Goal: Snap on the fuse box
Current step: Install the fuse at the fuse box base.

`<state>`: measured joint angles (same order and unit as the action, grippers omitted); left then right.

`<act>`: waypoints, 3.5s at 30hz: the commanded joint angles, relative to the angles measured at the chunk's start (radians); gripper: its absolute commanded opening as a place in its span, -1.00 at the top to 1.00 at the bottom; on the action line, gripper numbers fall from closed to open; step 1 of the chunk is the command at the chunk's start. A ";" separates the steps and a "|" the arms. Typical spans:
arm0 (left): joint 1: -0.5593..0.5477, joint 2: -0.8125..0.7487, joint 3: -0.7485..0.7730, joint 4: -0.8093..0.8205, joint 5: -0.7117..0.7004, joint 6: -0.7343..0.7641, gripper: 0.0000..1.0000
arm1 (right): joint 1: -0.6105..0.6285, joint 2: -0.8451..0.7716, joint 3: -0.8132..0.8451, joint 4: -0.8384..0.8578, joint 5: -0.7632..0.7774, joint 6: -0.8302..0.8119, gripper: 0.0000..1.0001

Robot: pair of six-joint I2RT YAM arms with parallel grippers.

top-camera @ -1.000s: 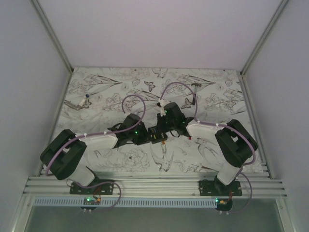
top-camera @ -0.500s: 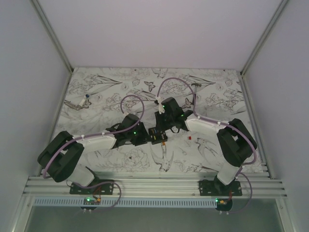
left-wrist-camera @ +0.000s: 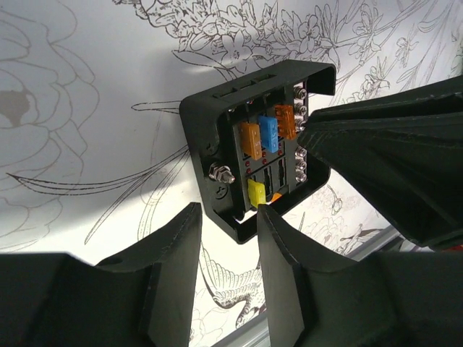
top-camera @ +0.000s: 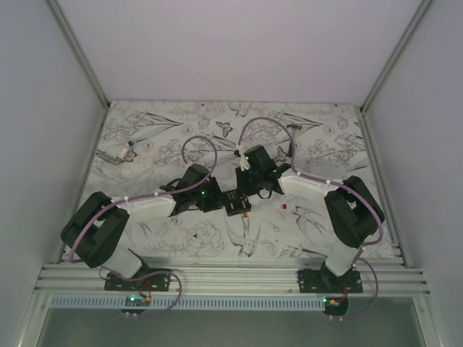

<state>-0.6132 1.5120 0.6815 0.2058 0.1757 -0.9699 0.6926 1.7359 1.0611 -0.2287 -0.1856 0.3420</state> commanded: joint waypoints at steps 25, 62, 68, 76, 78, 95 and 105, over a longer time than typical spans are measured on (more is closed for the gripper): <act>0.030 0.096 0.067 -0.013 -0.011 0.043 0.41 | -0.020 0.062 -0.052 -0.080 -0.040 0.003 1.00; 0.115 0.122 0.146 -0.046 0.074 0.106 0.43 | -0.018 0.036 0.081 -0.040 -0.049 0.033 0.68; 0.114 0.136 0.151 -0.048 0.088 0.103 0.48 | -0.019 0.048 0.071 -0.056 -0.060 0.035 0.73; 0.115 0.150 0.143 -0.048 0.093 0.097 0.58 | -0.019 0.075 0.074 -0.079 -0.067 0.028 0.84; 0.114 0.146 0.137 -0.048 0.084 0.097 0.60 | -0.018 0.084 0.076 -0.093 -0.062 0.024 0.90; 0.115 0.157 0.120 -0.050 0.057 0.085 0.69 | -0.001 0.135 0.027 -0.227 0.096 -0.046 1.00; 0.113 0.135 0.103 -0.049 0.044 0.069 0.69 | 0.005 -0.010 0.073 -0.147 0.034 -0.064 0.74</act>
<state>-0.5037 1.6554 0.8097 0.1848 0.2417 -0.8940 0.6960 1.7580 1.1015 -0.3592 -0.1566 0.3054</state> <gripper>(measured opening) 0.155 0.117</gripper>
